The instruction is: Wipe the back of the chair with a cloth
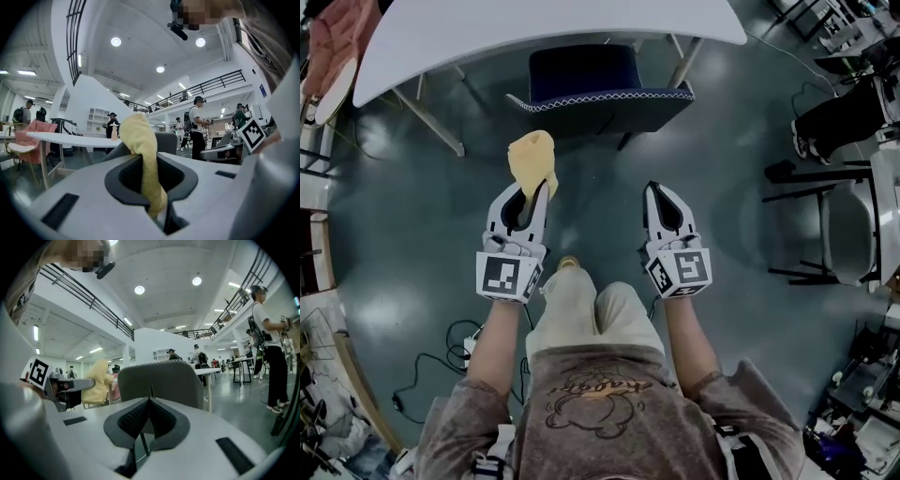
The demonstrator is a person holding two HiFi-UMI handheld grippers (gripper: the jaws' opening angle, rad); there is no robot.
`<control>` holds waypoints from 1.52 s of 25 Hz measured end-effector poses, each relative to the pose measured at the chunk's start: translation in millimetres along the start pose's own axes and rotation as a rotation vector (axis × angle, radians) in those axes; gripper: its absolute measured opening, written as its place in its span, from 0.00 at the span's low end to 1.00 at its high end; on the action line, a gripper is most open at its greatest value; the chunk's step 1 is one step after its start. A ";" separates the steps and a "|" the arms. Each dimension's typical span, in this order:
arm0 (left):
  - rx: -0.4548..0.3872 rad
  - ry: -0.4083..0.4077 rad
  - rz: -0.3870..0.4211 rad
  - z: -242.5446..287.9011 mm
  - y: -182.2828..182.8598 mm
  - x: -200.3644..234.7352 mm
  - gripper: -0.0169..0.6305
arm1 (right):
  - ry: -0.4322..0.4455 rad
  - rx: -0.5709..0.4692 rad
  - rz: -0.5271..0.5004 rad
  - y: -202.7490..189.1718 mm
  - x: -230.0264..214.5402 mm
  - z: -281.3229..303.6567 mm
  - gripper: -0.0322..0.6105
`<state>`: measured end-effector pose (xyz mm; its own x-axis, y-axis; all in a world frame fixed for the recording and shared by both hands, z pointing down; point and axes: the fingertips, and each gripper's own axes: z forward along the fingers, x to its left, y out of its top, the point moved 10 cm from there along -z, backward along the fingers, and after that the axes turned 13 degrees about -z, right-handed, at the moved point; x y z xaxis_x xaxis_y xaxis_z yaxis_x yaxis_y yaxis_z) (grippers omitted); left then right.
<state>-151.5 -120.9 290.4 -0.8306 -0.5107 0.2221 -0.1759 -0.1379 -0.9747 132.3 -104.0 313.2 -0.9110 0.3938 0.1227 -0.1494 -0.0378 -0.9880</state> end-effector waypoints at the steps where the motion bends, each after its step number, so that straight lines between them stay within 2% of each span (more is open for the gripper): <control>1: -0.004 0.001 -0.003 2.8 -14.4 3.7 0.12 | 0.000 -0.009 0.011 -15.3 -0.2 4.9 0.09; 5: -0.019 -0.014 0.009 17.8 -65.9 20.8 0.12 | 0.010 -0.021 0.012 -72.8 7.3 30.5 0.09; 9: -0.047 -0.021 -0.010 26.9 -101.3 42.2 0.12 | 0.013 -0.036 0.000 -116.3 23.2 49.6 0.09; 15: -0.114 -0.039 0.010 37.2 -168.0 35.6 0.12 | 0.021 -0.063 -0.025 -190.3 18.3 38.5 0.09; 25: -0.202 -0.019 0.036 32.8 -238.9 39.6 0.12 | 0.058 -0.103 -0.072 -271.3 14.7 37.1 0.09; 31: -0.183 -0.020 0.031 36.6 -245.0 32.8 0.12 | 0.046 -0.103 -0.051 -279.8 16.9 30.5 0.09; 35: -0.210 -0.030 0.067 40.2 -222.1 36.5 0.12 | 0.056 -0.102 -0.047 -276.7 18.3 33.3 0.09; 38: -0.245 0.003 0.101 38.0 -199.5 51.8 0.12 | 0.067 -0.103 -0.054 -274.4 20.2 34.7 0.09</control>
<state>-139.3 -152.1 497.4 -0.8518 -0.5089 0.1241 -0.2146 0.1228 -0.9690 141.6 -117.5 590.1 -0.8745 0.4532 0.1727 -0.1541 0.0779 -0.9850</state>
